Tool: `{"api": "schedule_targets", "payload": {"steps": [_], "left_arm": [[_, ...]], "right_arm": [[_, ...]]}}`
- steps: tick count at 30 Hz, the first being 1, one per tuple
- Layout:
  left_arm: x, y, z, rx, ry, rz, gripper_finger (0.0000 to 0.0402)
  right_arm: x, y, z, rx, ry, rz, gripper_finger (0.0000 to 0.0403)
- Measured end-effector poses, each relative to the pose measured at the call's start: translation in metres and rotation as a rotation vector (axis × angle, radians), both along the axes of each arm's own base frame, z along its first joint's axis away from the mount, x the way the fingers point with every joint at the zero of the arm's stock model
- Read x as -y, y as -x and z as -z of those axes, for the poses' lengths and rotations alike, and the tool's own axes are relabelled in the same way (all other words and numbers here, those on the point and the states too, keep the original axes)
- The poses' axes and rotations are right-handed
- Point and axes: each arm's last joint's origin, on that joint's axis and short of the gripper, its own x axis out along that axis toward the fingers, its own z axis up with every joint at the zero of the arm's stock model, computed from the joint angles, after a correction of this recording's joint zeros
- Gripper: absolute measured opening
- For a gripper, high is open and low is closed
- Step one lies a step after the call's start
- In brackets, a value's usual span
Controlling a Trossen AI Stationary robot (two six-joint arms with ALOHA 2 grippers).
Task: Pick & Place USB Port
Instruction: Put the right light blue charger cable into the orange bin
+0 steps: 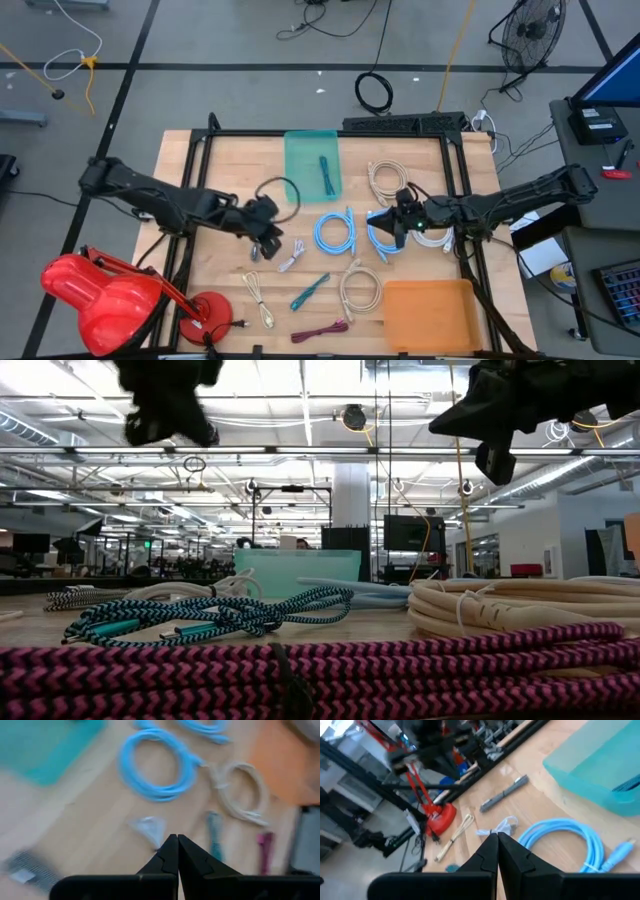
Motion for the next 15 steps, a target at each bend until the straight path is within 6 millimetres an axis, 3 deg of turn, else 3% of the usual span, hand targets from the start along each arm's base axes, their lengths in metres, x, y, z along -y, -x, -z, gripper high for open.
{"api": "schedule_targets", "payload": {"steps": [4,8,15], "left_arm": [[-0.017,0.019,0.01,0.003,-0.001,-0.105,0.0003],[-0.029,0.029,0.006,0.043,0.0,-0.151,0.0002],[-0.039,0.031,-0.006,0.135,-0.02,-0.153,0.0002]], "right_arm": [[0.001,-0.002,-0.003,0.038,-0.032,0.043,0.0],[0.003,-0.006,-0.013,0.134,-0.074,0.089,0.0],[0.001,-0.02,-0.054,0.21,0.002,0.1,0.0]]}}
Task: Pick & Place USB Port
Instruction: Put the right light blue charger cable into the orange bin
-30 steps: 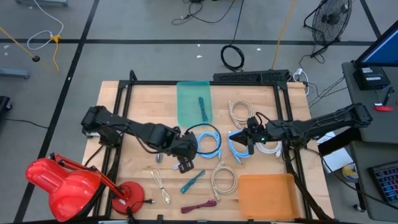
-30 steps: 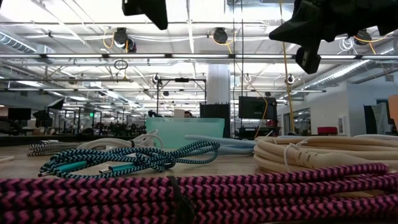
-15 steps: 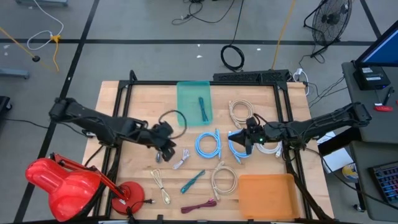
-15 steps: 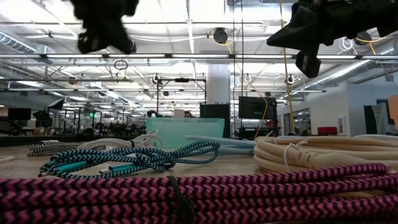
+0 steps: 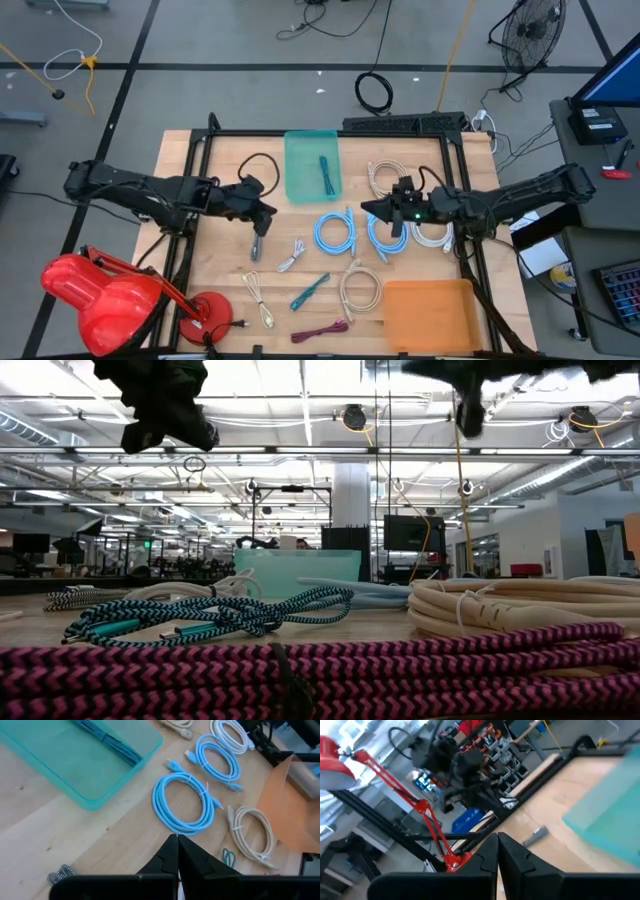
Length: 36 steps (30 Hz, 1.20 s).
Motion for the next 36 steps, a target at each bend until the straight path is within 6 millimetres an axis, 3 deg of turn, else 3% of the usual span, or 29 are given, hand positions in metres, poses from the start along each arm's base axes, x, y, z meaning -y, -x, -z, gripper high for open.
{"api": "schedule_targets", "payload": {"steps": [5,10,15,23,36], "left_arm": [[-0.002,-0.001,-0.001,0.01,-0.003,-0.001,0.0008],[-0.002,-0.001,-0.001,0.005,-0.007,0.004,0.0008],[-0.001,0.0,0.0,-0.003,-0.009,0.009,0.0004],[0.0,0.001,0.001,-0.019,-0.011,0.014,0.0002],[0.0,0.001,0.001,-0.019,-0.01,0.013,0.0006]], "right_arm": [[-0.003,-0.014,-0.043,0.003,0.092,-0.015,0.0],[-0.008,-0.025,-0.057,-0.116,0.135,-0.094,0.0],[-0.011,-0.028,-0.032,-0.387,0.055,-0.143,0.0],[-0.01,-0.016,0.019,-0.886,-0.176,-0.056,0.0],[0.005,0.0,0.037,-1.149,-0.341,0.17,0.0]]}}
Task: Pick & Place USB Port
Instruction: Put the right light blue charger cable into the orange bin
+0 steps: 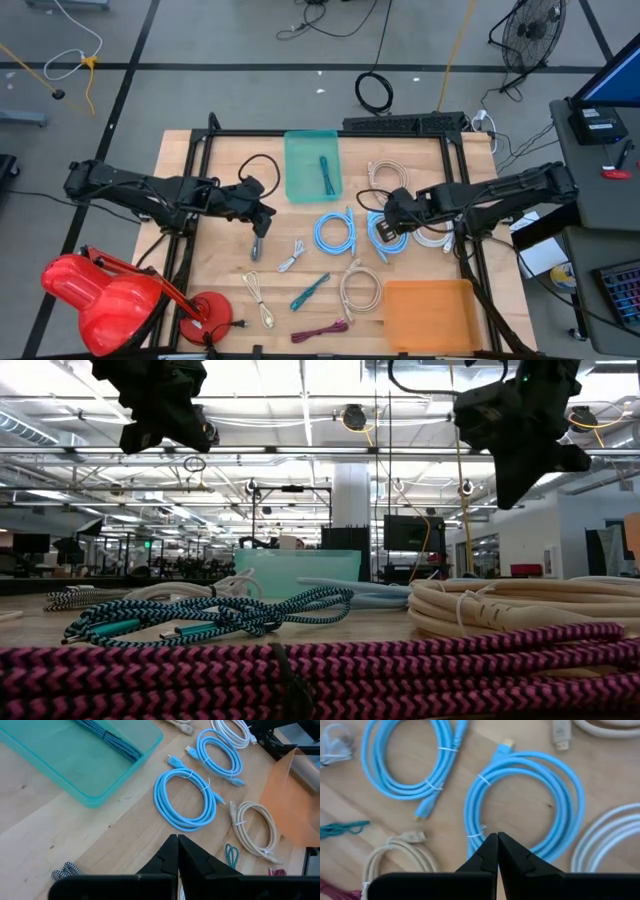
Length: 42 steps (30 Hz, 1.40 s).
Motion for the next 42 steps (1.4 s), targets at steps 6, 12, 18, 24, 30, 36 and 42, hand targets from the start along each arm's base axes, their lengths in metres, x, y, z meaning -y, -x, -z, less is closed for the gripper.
{"api": "schedule_targets", "payload": {"steps": [6,12,18,24,30,36,42], "left_arm": [[0.0,0.0,0.0,0.001,0.0,-0.001,0.0004],[0.0,0.0,0.0,0.002,0.006,-0.006,0.0012],[0.0,0.0,0.0,0.002,0.014,-0.003,0.0014],[0.002,0.0,0.0,0.002,0.014,0.009,0.0004],[0.006,0.001,0.0,0.002,0.009,0.022,0.0016],[0.009,0.001,0.0,0.002,0.006,0.033,0.0016],[0.01,0.001,0.0,0.002,0.005,0.037,0.0017]], "right_arm": [[0.017,0.002,0.001,-0.027,-0.006,0.108,0.0],[0.038,0.002,0.001,-0.029,0.013,0.16,0.0],[0.052,-0.002,-0.001,0.015,0.056,0.1,0.0],[0.059,-0.013,-0.006,0.138,0.097,0.053,0.0],[0.064,-0.019,-0.01,0.212,0.107,0.072,0.0],[0.064,-0.019,-0.01,0.213,0.104,0.075,0.0],[0.063,-0.018,-0.01,0.212,0.092,0.096,0.0]]}}
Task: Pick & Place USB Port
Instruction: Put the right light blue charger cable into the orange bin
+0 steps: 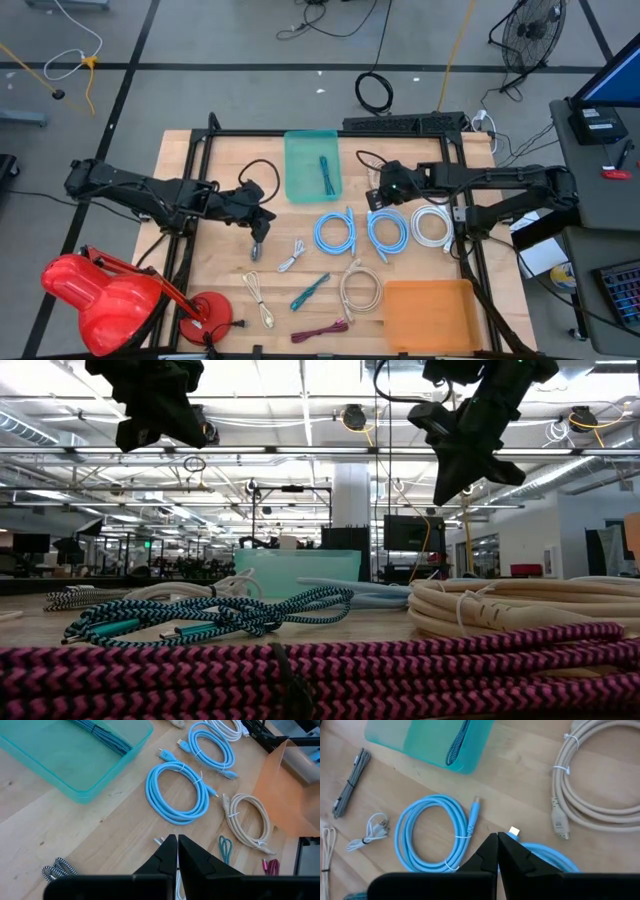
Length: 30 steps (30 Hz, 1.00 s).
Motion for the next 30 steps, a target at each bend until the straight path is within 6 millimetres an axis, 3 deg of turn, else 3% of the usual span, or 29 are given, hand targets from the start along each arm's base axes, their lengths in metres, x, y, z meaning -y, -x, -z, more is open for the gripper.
{"api": "schedule_targets", "payload": {"steps": [12,19,30], "left_arm": [[0.0,0.0,0.0,0.0,0.0,0.0,0.0017],[0.0,0.0,0.0,0.0,0.002,0.0,0.0017],[0.0,0.0,0.0,0.002,-0.011,-0.013,0.0017]], "right_arm": [[-0.002,0.0,0.0,0.006,-0.029,0.006,0.0],[-0.007,0.003,0.013,-0.013,-0.18,-0.036,0.0008],[-0.041,0.0,0.039,0.047,-0.296,-0.068,0.0126]]}}
